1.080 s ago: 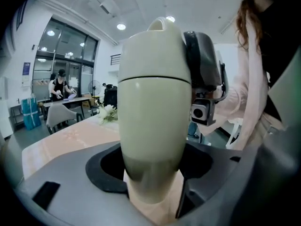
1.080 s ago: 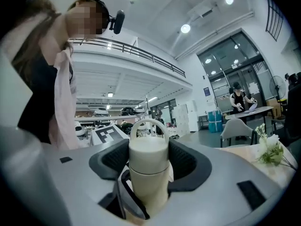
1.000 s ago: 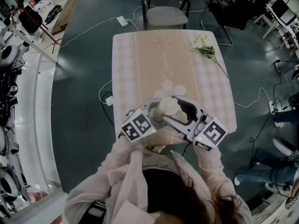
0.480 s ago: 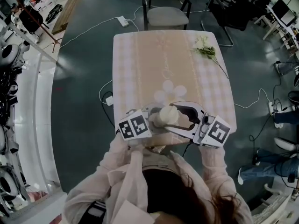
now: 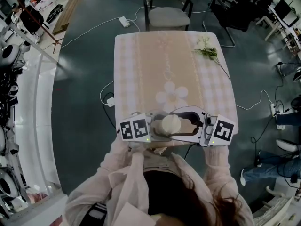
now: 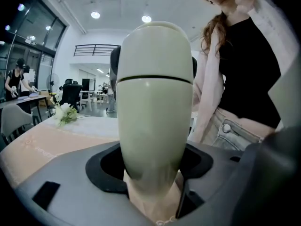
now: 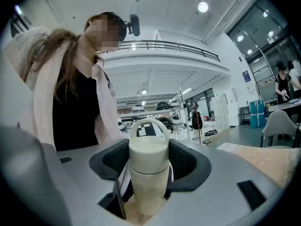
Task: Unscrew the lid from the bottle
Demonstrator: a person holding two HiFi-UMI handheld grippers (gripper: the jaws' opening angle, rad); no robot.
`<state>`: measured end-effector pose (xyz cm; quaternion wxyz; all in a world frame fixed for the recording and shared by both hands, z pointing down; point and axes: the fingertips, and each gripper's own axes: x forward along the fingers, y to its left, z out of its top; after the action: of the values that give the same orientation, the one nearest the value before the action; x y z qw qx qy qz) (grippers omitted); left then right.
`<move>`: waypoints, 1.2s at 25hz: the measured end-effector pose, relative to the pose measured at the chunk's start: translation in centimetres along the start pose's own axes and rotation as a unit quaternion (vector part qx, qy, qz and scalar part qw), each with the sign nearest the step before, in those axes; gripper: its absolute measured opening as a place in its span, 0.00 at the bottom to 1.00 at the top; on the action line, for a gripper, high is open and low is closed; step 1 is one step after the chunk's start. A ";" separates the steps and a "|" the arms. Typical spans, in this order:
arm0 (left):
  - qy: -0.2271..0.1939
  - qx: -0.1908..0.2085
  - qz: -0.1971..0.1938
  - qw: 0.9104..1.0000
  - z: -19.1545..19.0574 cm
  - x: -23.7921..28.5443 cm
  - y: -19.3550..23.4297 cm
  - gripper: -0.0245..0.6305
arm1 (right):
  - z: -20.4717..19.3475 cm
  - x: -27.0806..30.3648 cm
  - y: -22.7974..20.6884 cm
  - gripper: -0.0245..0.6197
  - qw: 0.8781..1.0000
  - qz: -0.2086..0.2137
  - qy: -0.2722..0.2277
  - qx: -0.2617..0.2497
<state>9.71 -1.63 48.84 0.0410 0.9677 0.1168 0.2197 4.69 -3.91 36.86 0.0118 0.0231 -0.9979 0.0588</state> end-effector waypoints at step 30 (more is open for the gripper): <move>0.008 -0.089 0.371 0.924 -1.1 -2.5 10.3 0.52 | 0.0 -1.0 -7.1 0.55 0.943 -0.319 -0.090 0.032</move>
<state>9.19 -12.24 50.10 0.0413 0.9324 -0.2705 0.2361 6.04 -10.93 37.70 -0.0609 0.3458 -0.9328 0.0818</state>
